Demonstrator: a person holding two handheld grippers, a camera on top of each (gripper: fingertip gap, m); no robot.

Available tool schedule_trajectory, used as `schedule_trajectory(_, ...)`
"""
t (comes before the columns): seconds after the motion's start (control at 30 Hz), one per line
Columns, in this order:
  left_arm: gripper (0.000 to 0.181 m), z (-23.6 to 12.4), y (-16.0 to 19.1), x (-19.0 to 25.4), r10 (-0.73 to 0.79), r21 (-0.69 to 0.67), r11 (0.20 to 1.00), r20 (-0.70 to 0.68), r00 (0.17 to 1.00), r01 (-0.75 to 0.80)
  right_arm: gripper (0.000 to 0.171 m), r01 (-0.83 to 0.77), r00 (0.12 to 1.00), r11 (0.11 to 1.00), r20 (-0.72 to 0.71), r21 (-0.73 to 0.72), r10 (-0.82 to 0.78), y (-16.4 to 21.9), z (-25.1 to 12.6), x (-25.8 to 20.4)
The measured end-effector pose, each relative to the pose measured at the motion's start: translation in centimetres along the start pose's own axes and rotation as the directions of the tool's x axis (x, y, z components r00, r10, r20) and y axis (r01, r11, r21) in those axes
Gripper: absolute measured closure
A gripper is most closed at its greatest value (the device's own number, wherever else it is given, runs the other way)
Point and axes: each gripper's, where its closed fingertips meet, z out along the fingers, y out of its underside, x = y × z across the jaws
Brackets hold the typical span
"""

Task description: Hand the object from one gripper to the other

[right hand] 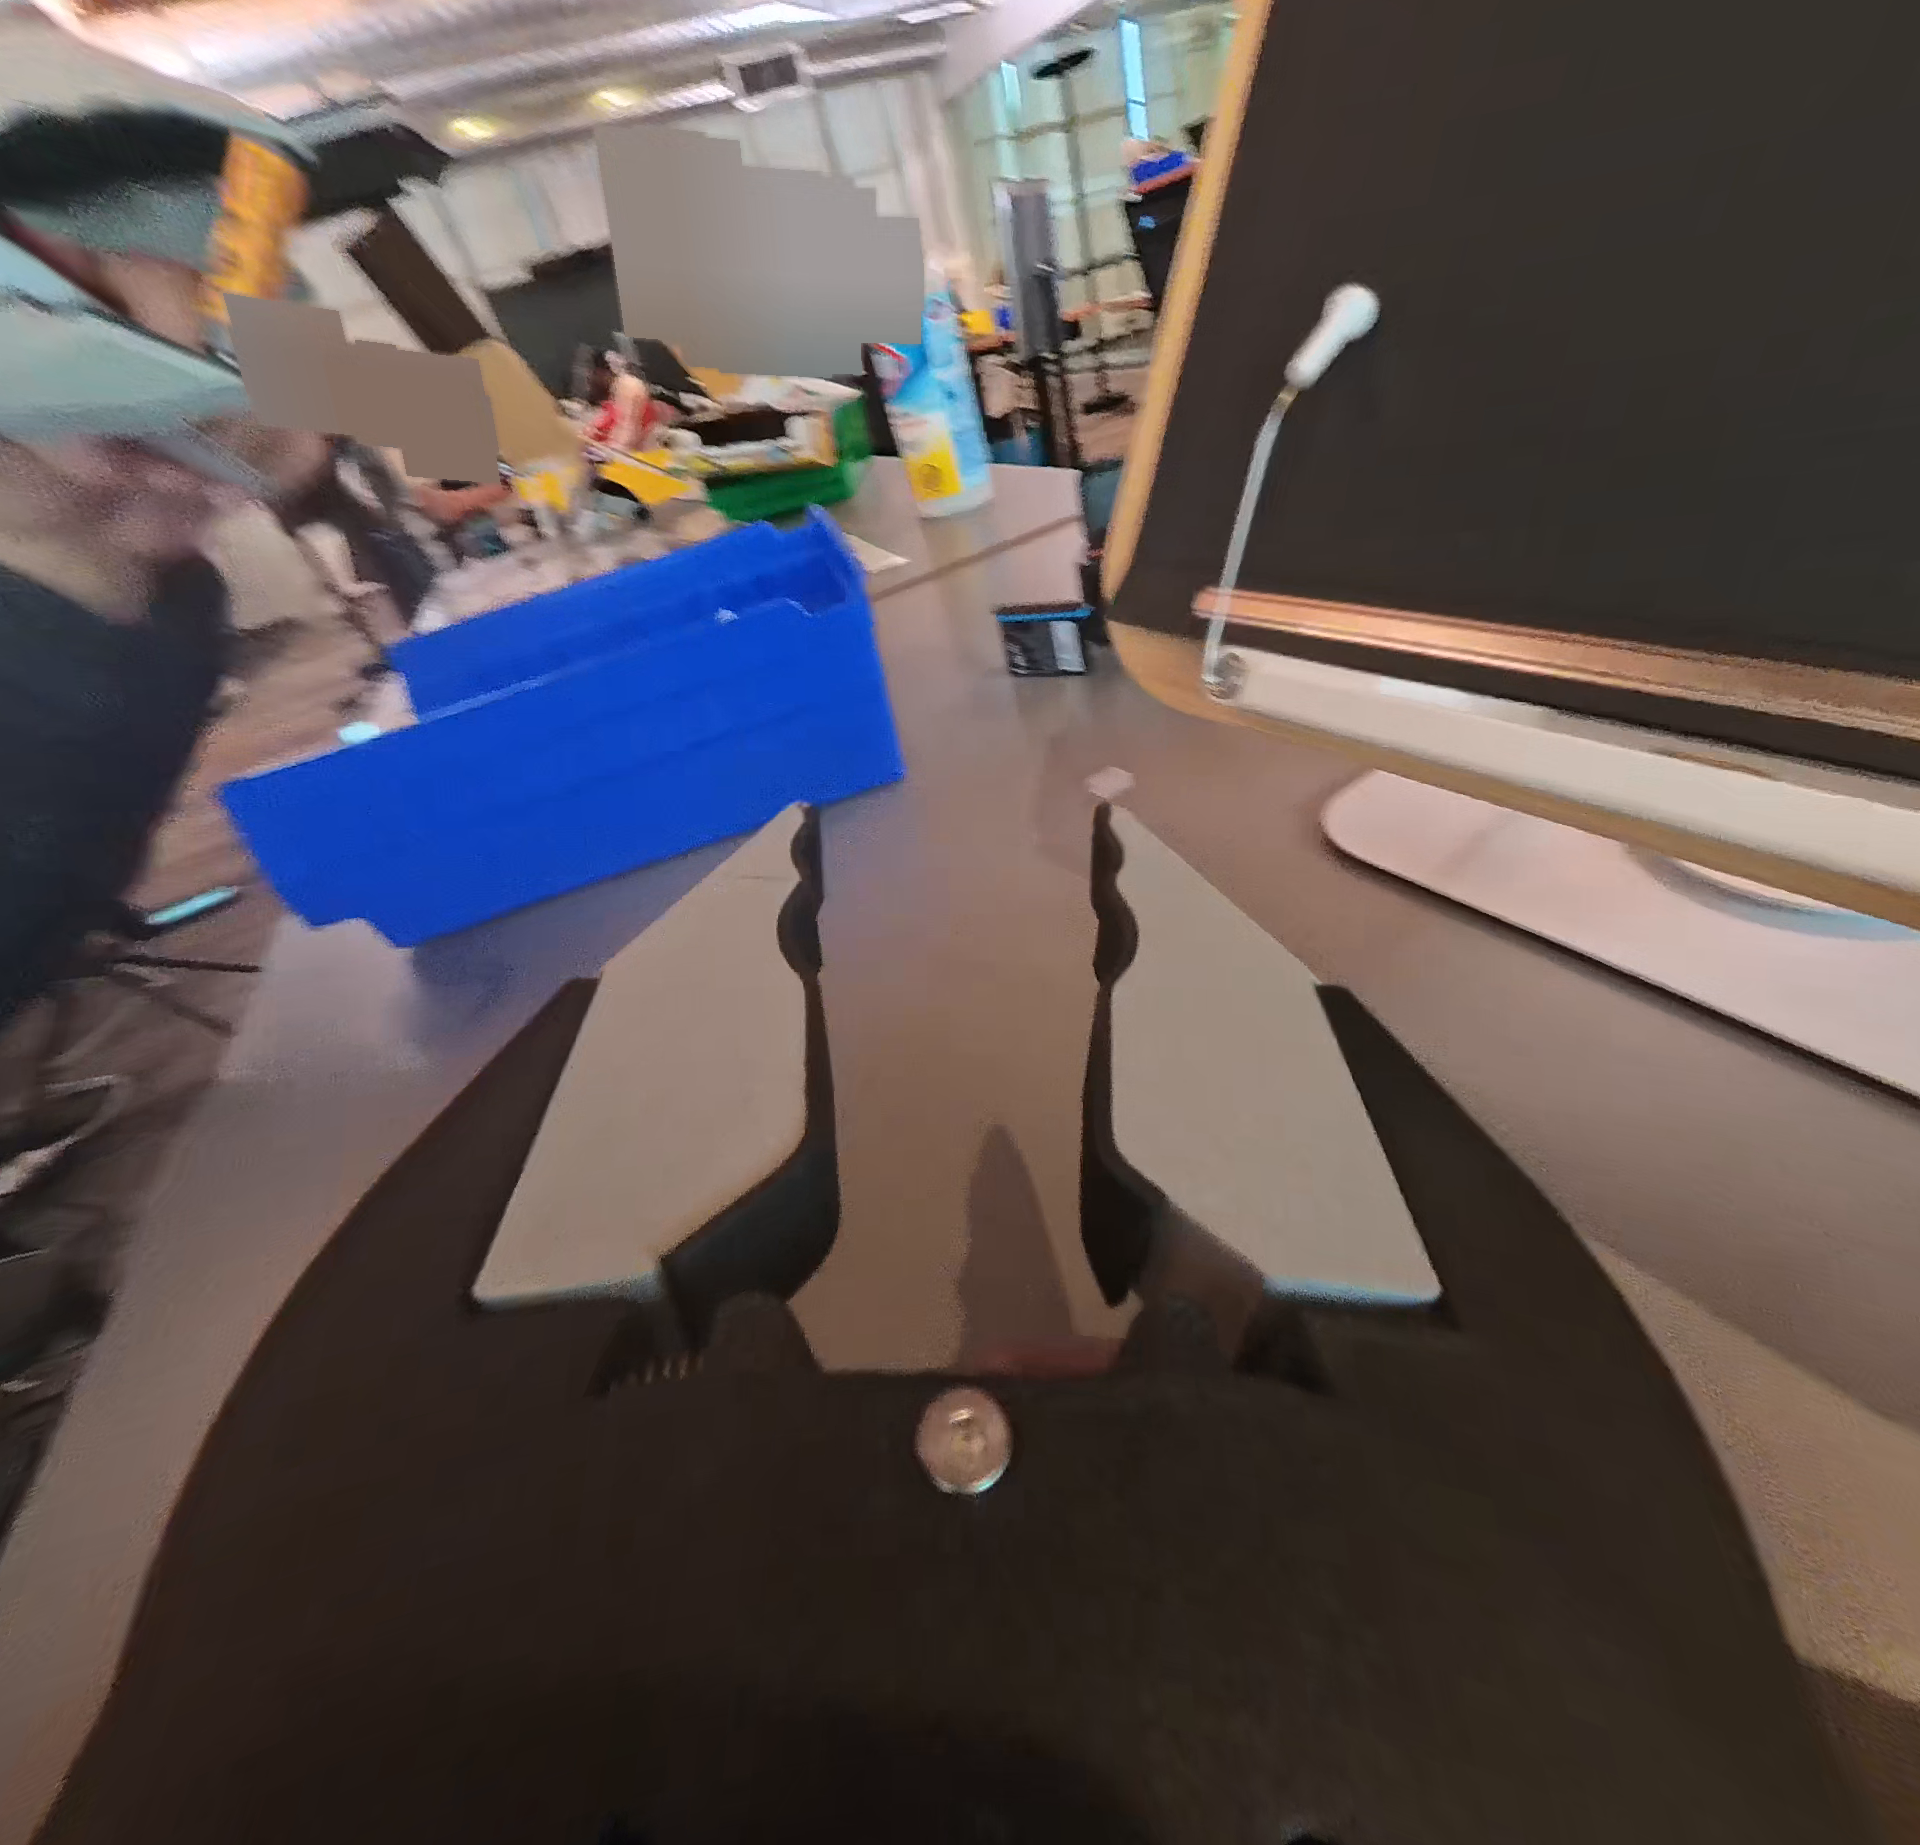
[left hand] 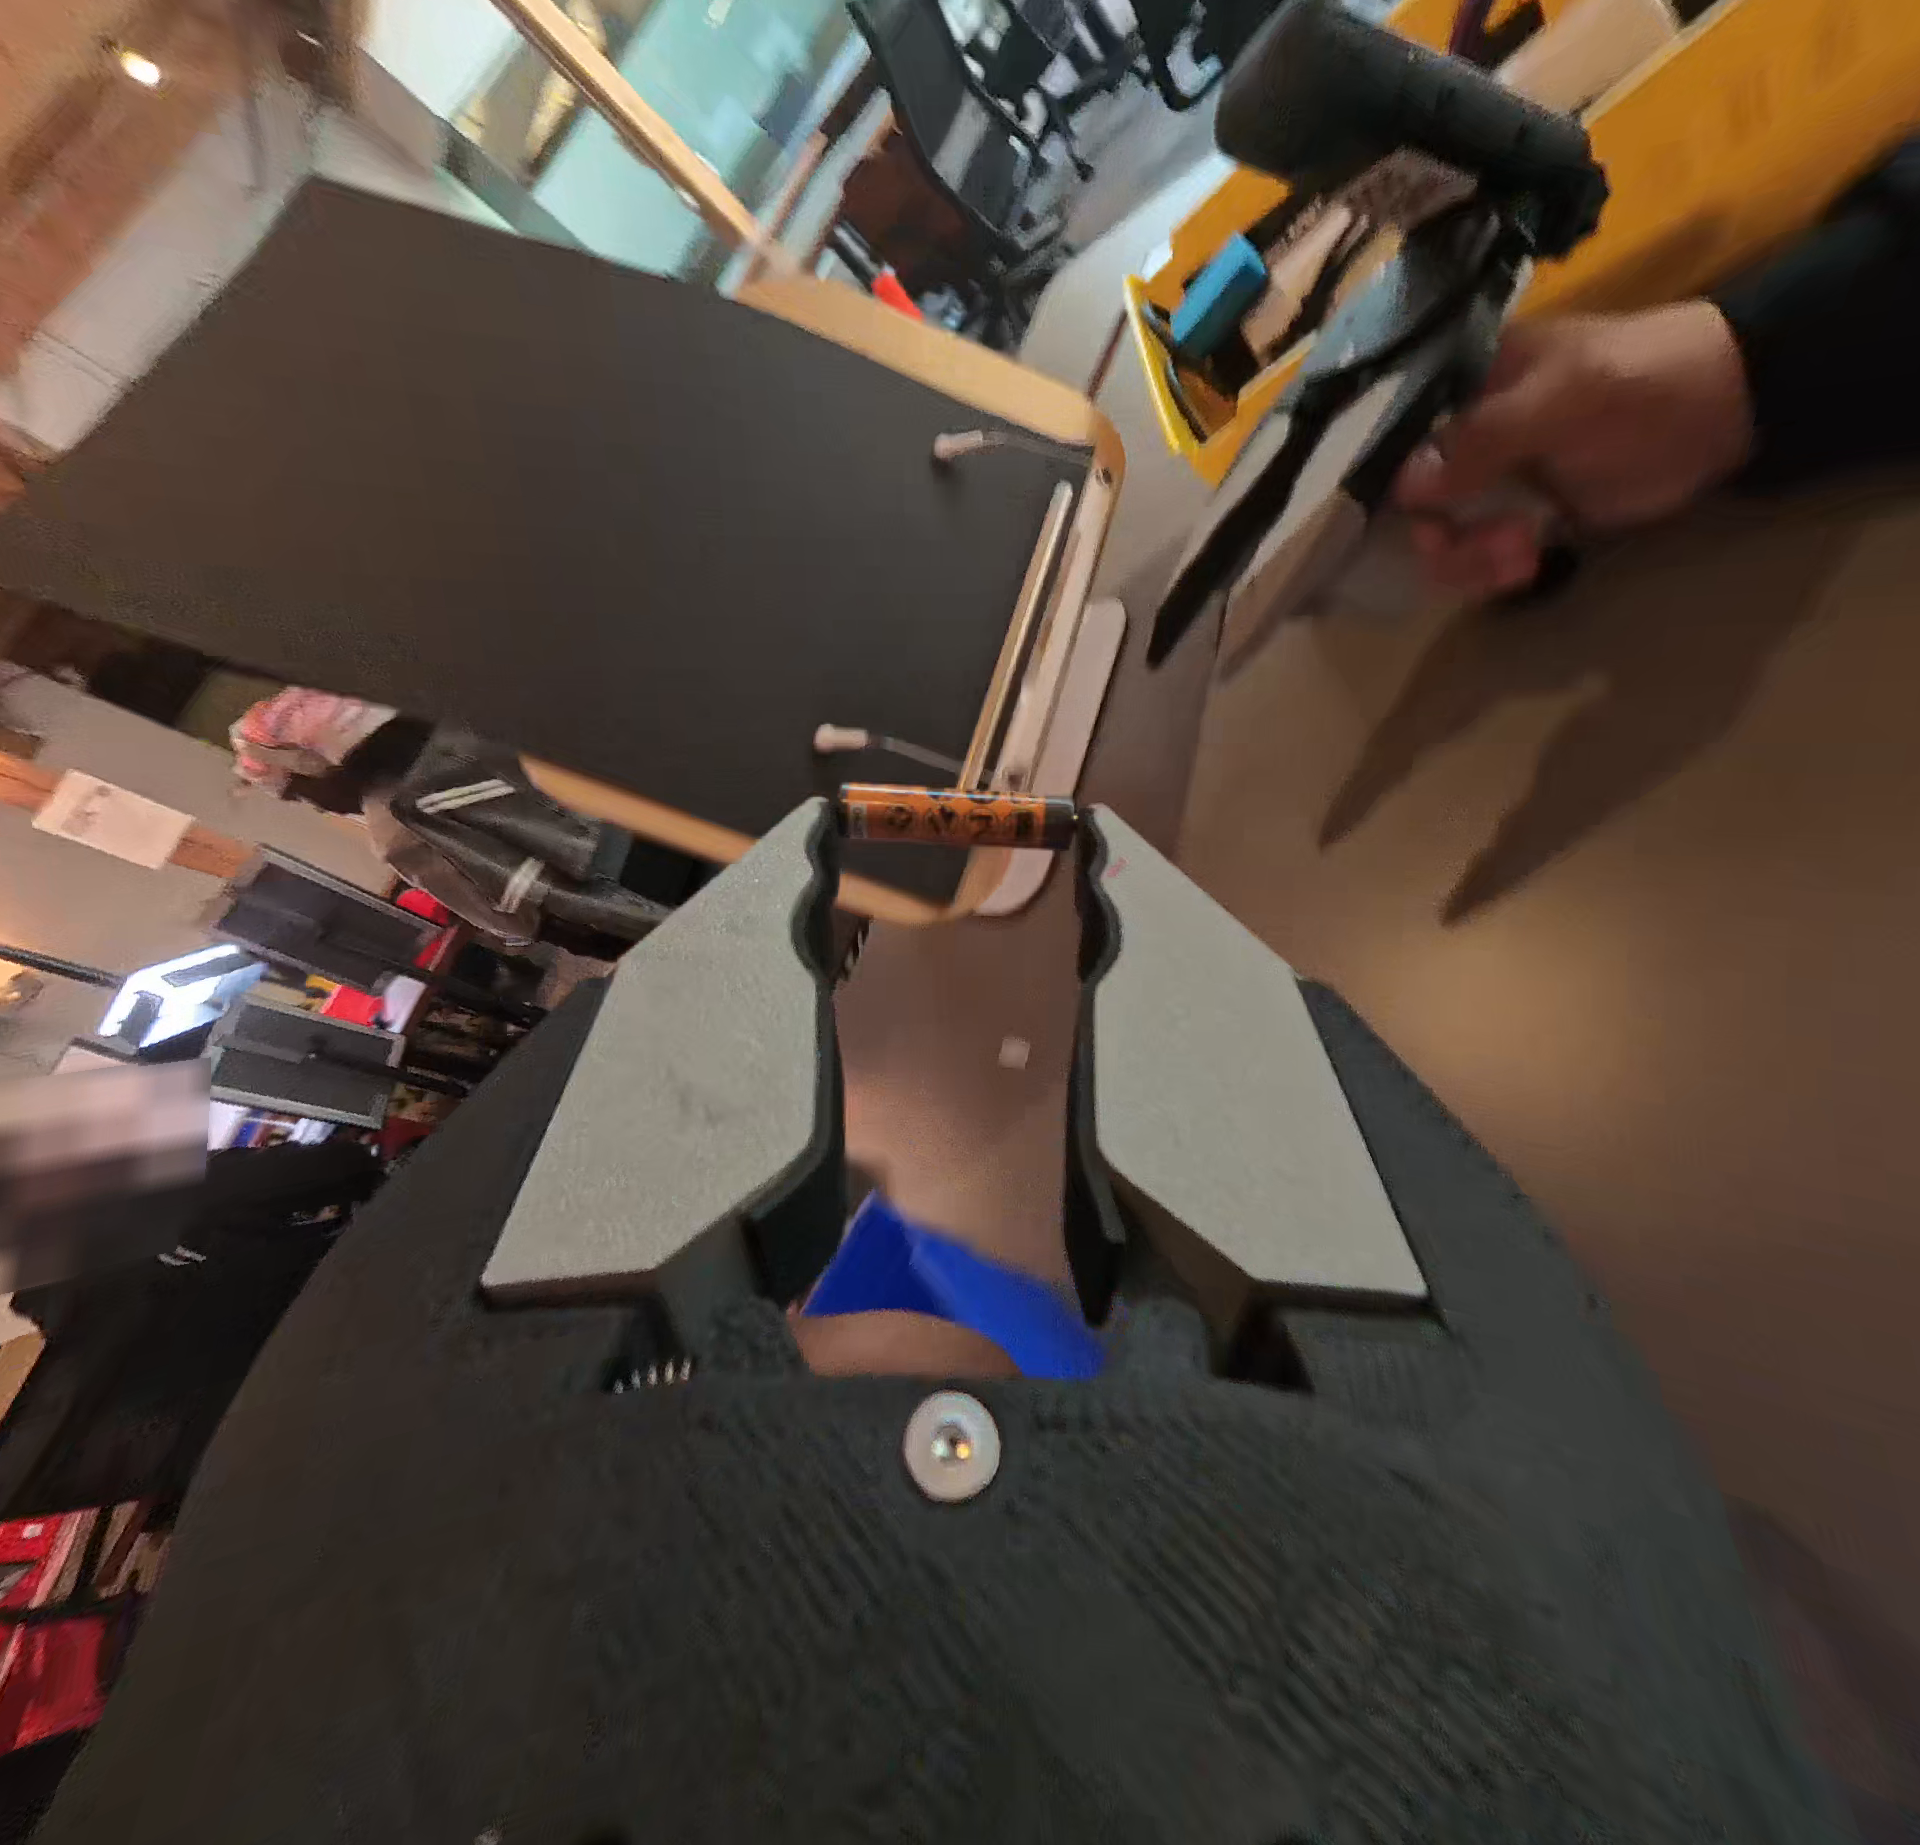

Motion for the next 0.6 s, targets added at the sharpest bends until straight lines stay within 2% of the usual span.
schedule_trajectory(0.03, 0.138, 1.5, -0.9, 0.9, -0.007, 0.015, 1.000, 0.043, 0.999, 0.006, 0.122, -0.005, 0.999, 1.000, 0.031, 0.015, 0.004, -0.4, -0.2, -0.5)
schedule_trajectory(0.13, 0.138, 5.8, -2.5, 3.5, -0.048, 0.094, 0.995, 0.167, 0.985, 0.032, 0.120, 0.021, 0.996, 0.999, 0.089, 0.032, -0.023, -1.1, -1.2, -1.6)
schedule_trajectory(0.23, 0.138, 9.8, -1.5, 5.8, 0.070, 0.076, 0.993, 0.251, 0.965, -0.092, 0.120, 0.059, 0.990, 0.998, 0.127, -0.004, -0.058, -0.6, -2.5, -2.2)
schedule_trajectory(0.3, 0.138, 11.8, -0.6, 7.3, 0.134, 0.065, 0.986, 0.250, 0.959, -0.155, 0.120, 0.059, 0.988, 0.998, 0.141, -0.008, -0.057, -0.5, -3.3, -2.2)
schedule_trajectory(0.47, 0.138, 14.0, -0.9, 8.5, 0.130, 0.139, 0.975, 0.281, 0.951, -0.174, 0.120, 0.052, 0.986, 0.998, 0.161, -0.036, -0.045, -0.1, -3.8, -2.0)
schedule_trajectory(0.6, 0.138, 14.6, -1.2, 9.6, 0.205, 0.156, 0.954, 0.288, 0.935, -0.257, 0.121, 0.042, 0.984, 0.998, 0.176, -0.051, -0.032, 0.3, -3.4, -2.3)
